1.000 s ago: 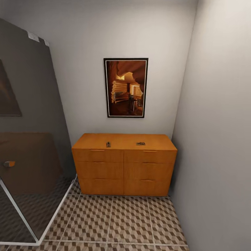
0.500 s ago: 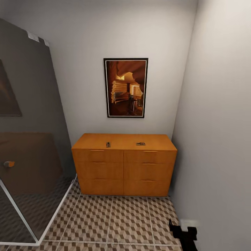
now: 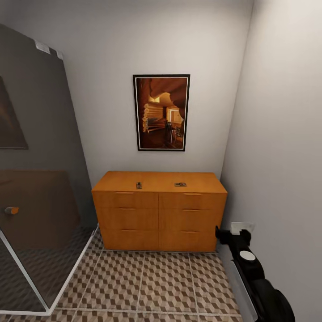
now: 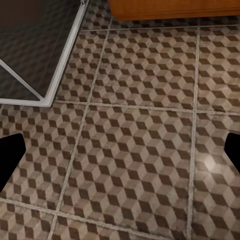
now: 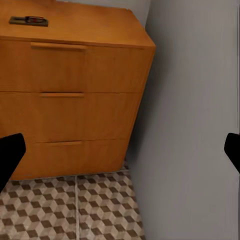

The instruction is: Take the four mousetraps from the cabinet in the bathroom and place them on the bathroom floor. Make sure all four end up on the same floor surface, and ensure that at least two of them are either under or directly next to the same bathroom sink.

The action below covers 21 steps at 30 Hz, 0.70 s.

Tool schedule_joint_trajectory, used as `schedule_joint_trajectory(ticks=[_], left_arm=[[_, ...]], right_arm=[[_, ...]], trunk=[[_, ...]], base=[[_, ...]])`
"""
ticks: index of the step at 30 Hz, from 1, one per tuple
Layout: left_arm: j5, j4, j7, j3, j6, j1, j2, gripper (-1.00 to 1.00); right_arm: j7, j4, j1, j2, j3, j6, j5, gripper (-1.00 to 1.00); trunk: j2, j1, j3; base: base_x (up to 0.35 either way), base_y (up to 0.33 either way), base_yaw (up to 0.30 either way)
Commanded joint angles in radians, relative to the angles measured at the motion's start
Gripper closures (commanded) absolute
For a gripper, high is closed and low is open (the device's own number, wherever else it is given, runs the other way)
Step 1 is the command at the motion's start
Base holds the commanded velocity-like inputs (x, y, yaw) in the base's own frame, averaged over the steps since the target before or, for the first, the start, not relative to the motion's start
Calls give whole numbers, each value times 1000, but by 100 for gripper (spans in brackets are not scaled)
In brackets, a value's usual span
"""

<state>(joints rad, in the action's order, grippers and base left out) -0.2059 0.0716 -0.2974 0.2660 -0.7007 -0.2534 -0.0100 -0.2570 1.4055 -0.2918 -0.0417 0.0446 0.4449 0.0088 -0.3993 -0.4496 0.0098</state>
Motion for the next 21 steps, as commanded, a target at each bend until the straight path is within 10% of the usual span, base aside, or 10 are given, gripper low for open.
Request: schedule_joint_trajectory(ticks=[1, 4, 13, 21], left_arm=[[-6, 4, -3, 9, -5, -1, -1, -100], [-6, 4, -3, 9, -5, -1, -3, -100], [-6, 4, -2, 9, -5, -1, -4, -100], [-6, 4, 0, 9, -4, -2, -4, -100]], right_arm=[[-7, 20, -7, -1, 3, 29, 0, -100], [-7, 69, -63, -3, 3, 117, 4, -100], [-2, 78, -473, 1, 4, 457, 25, -100], [0, -215, -900, 25, 6, 530, 24, -100]], trunk=[[-1, 0, 0], [-1, 0, 0], [-1, 0, 0], [-1, 0, 0]], base=[[0, 0, 0], [0, 0, 0], [0, 0, 0], [0, 0, 0]])
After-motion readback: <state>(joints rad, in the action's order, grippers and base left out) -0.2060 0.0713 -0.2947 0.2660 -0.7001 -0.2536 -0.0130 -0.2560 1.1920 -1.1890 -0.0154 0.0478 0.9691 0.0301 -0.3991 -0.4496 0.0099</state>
